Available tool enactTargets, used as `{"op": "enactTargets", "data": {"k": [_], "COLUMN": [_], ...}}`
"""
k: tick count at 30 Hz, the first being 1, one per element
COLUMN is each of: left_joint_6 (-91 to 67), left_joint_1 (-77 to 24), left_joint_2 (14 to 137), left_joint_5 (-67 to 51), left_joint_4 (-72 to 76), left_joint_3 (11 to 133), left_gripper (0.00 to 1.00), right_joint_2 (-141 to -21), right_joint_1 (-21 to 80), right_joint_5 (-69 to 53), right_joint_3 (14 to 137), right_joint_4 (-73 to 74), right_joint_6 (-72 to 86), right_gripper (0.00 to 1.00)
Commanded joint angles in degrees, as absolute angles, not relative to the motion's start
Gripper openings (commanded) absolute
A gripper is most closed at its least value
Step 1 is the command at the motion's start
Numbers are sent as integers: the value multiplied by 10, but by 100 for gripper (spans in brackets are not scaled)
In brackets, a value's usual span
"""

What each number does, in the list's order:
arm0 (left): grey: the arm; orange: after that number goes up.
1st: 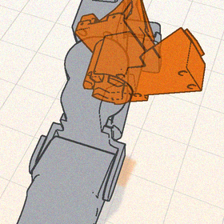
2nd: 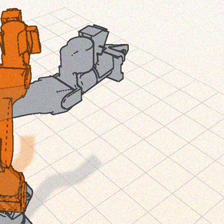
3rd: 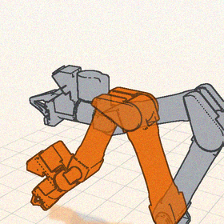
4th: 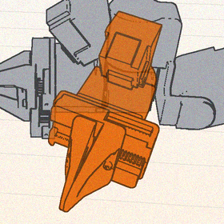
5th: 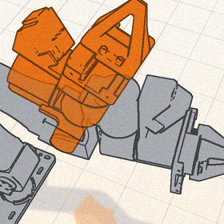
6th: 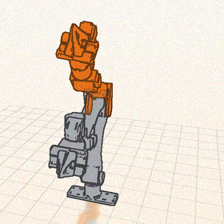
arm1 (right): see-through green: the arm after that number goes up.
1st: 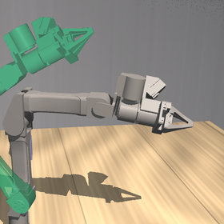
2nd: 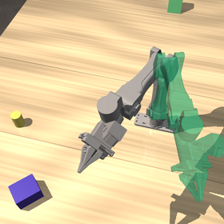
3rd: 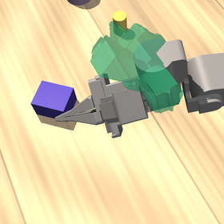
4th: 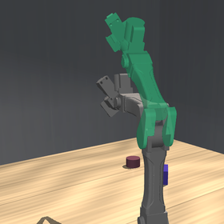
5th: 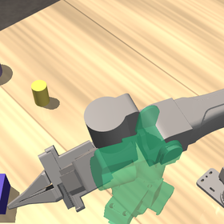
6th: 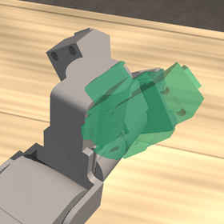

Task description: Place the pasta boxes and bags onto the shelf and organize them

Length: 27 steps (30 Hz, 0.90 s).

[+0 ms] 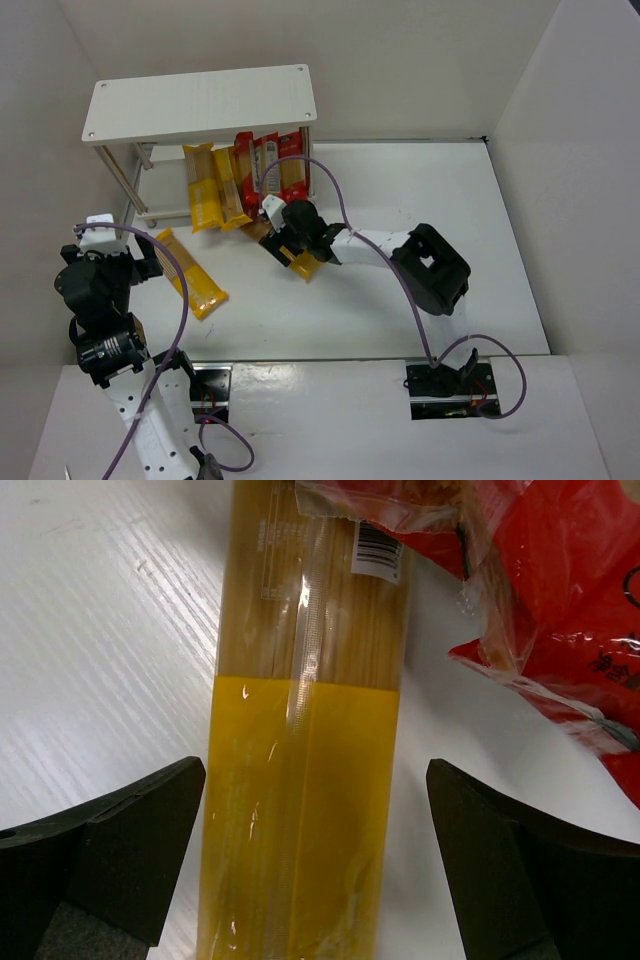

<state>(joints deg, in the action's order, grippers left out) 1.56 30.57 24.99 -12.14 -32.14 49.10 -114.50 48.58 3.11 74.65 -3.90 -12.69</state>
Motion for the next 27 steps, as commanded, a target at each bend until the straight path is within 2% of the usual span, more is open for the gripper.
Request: {"op": "enactTargets", "data": {"k": [1, 15, 27], "left_joint_6": [25, 25, 25], "left_joint_1": [310, 310, 310], "left_joint_2": [252, 258, 258], "left_joint_5": [-132, -132, -132], "left_joint_4": [-305, -305, -305], "left_joint_3": [491, 491, 491], "left_gripper": [100, 100, 100], "right_joint_2": [-1160, -1182, -1199], "right_joint_1": [475, 470, 465], "right_joint_5": [-9, -73, -56], "right_joint_3": [785, 810, 810], "right_joint_4": [3, 98, 105], "right_joint_6": [-134, -159, -113], "right_gripper": [100, 100, 100]}}
